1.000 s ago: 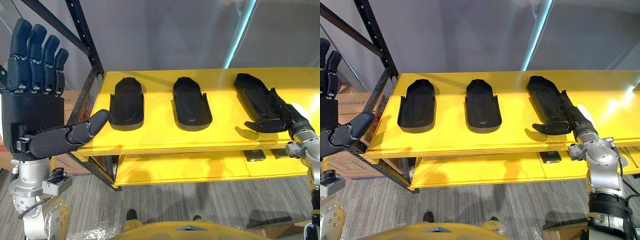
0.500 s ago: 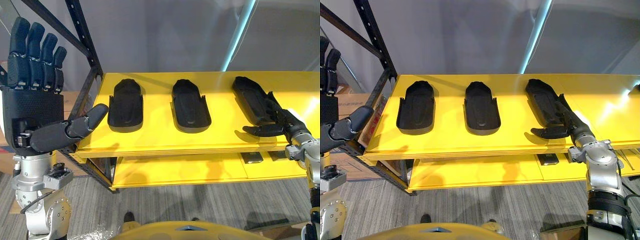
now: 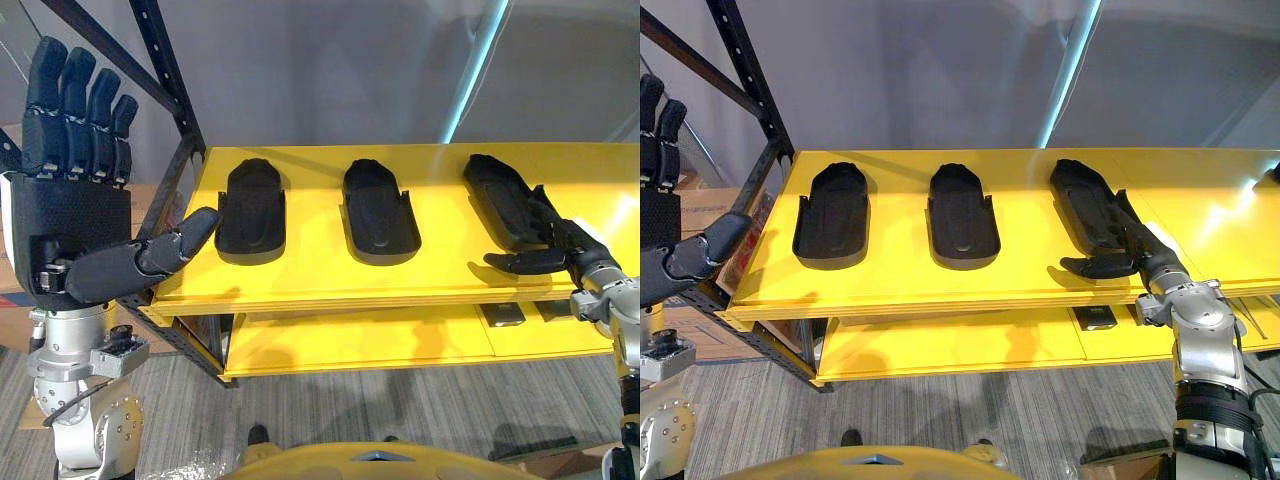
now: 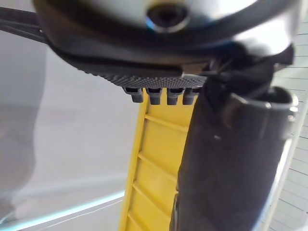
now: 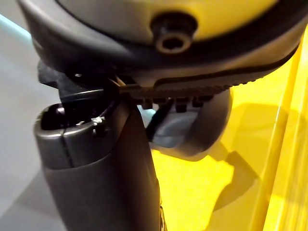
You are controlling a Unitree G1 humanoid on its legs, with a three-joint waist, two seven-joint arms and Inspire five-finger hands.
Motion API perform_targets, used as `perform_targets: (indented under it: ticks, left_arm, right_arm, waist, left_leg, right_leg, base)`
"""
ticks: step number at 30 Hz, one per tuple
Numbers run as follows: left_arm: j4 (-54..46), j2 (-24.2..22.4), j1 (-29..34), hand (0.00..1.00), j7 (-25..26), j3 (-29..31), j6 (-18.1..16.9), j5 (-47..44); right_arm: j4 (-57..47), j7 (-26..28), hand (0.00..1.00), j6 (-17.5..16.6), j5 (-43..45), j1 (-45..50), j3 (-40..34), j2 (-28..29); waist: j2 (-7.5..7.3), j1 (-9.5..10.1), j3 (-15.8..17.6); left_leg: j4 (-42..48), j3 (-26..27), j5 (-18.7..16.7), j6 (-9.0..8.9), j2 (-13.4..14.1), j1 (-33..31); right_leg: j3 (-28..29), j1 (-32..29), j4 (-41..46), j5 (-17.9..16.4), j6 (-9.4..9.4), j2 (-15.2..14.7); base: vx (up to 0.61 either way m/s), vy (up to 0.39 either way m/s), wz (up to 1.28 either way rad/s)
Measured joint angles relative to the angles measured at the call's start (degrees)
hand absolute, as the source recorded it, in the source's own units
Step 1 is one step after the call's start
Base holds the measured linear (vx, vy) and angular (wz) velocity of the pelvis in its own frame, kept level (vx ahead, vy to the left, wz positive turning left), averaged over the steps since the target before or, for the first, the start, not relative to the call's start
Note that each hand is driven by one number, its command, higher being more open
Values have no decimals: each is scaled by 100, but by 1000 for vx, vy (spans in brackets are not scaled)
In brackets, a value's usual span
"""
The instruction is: Walk over and take three plastic housings, then place them on the shelf
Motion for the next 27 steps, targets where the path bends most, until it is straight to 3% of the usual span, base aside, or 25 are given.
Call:
perform_targets:
  ticks: [27]
  left_arm:
    - [0,-1,2,100,112,12,-1,-3]
  right_arm:
    - [-28,-4,100,193,-38,0,-101,0]
  waist:
    - [-34,0,19]
  left_leg:
    - [0,33,-40,-7,2,1]
  right_leg:
    - [25,-16,-4,-7,-1,1]
  base:
    - [0,0,0]
